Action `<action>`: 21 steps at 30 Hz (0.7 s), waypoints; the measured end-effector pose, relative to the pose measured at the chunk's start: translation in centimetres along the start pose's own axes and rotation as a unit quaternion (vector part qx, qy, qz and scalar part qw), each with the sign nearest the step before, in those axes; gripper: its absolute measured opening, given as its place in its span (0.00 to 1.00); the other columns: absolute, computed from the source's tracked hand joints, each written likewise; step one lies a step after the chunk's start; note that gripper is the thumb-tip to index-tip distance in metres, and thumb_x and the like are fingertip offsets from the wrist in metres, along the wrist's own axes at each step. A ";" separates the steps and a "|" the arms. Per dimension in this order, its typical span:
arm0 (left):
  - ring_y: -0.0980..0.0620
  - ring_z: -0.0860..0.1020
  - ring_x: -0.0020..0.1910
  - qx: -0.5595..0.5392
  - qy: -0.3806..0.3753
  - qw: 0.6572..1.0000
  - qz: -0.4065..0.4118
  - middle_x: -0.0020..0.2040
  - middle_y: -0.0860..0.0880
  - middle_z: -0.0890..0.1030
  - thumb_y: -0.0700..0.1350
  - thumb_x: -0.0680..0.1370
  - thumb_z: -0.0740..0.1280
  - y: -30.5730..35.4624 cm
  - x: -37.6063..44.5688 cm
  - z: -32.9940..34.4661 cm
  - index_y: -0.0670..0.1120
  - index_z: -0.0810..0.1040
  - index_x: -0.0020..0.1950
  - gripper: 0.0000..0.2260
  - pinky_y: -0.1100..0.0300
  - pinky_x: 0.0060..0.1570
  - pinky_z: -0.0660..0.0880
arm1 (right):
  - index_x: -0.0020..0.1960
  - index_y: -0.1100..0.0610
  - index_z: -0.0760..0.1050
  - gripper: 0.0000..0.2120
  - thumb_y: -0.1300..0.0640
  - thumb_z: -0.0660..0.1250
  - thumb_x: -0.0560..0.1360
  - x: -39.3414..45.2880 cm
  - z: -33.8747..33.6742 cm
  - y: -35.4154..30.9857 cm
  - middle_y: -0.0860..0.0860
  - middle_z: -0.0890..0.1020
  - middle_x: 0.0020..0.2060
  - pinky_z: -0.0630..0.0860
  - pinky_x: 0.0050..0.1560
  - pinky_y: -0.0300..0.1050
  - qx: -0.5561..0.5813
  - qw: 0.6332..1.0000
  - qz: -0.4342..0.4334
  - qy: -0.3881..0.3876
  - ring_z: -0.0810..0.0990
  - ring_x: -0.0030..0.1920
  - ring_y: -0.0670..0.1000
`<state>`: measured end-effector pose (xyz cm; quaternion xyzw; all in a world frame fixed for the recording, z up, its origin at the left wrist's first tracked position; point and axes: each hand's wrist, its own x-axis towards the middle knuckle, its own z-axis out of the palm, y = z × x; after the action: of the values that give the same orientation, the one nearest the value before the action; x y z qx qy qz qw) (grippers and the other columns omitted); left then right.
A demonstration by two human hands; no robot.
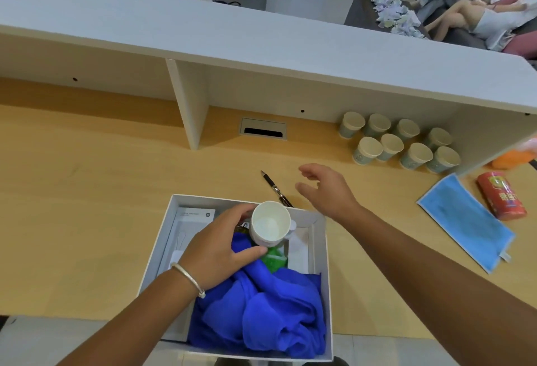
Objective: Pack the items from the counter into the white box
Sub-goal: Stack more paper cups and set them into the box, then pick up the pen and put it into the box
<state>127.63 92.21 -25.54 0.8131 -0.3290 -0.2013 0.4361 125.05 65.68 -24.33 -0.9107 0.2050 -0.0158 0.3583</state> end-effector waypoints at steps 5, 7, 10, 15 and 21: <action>0.65 0.73 0.61 0.021 0.117 0.992 -0.033 0.61 0.67 0.73 0.62 0.73 0.68 -0.8 -2.1 -1.7 0.65 0.66 0.66 0.23 0.65 0.57 0.74 | 0.62 0.50 0.77 0.18 0.48 0.70 0.73 5.5 4.2 1.1 0.49 0.81 0.55 0.77 0.51 0.48 -0.138 0.987 0.000 -0.086 0.78 0.51 0.50; 0.65 0.74 0.59 0.067 0.167 0.983 -0.047 0.60 0.65 0.73 0.57 0.75 0.68 -1.5 -3.2 -3.0 0.63 0.67 0.67 0.22 0.68 0.54 0.74 | 0.60 0.49 0.77 0.19 0.44 0.69 0.71 7.3 6.1 1.5 0.49 0.81 0.53 0.76 0.47 0.47 -0.184 0.973 -0.002 -0.140 0.77 0.50 0.51; 0.60 0.74 0.56 0.145 0.201 0.966 -0.076 0.62 0.58 0.70 0.53 0.75 0.67 -2.5 -4.1 -4.6 0.55 0.69 0.69 0.22 0.62 0.53 0.74 | 0.57 0.49 0.76 0.19 0.44 0.70 0.69 9.3 7.4 2.0 0.50 0.79 0.50 0.75 0.44 0.45 -0.239 0.946 -0.006 -0.217 0.76 0.46 0.52; 0.49 0.70 0.65 0.288 0.169 0.941 -0.055 0.68 0.46 0.71 0.48 0.74 0.67 -2.0 -3.8 -4.6 0.46 0.70 0.70 0.24 0.56 0.62 0.68 | 0.55 0.54 0.68 0.11 0.58 0.65 0.74 10.1 8.0 3.0 0.55 0.77 0.46 0.71 0.35 0.46 -0.283 0.935 -0.027 -0.214 0.74 0.39 0.53; 0.39 0.65 0.72 0.353 0.077 0.928 -0.096 0.73 0.38 0.65 0.46 0.71 0.74 -2.4 -2.9 -5.0 0.40 0.66 0.74 0.34 0.46 0.68 0.65 | 0.67 0.54 0.65 0.24 0.60 0.67 0.73 8.5 3.5 1.8 0.55 0.79 0.47 0.76 0.37 0.47 -0.163 0.977 0.043 -0.129 0.78 0.42 0.54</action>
<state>129.55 98.17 -24.75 0.9551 -0.2645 -0.0496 0.1237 132.79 63.53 -29.10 -0.9416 0.1955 0.1504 0.2291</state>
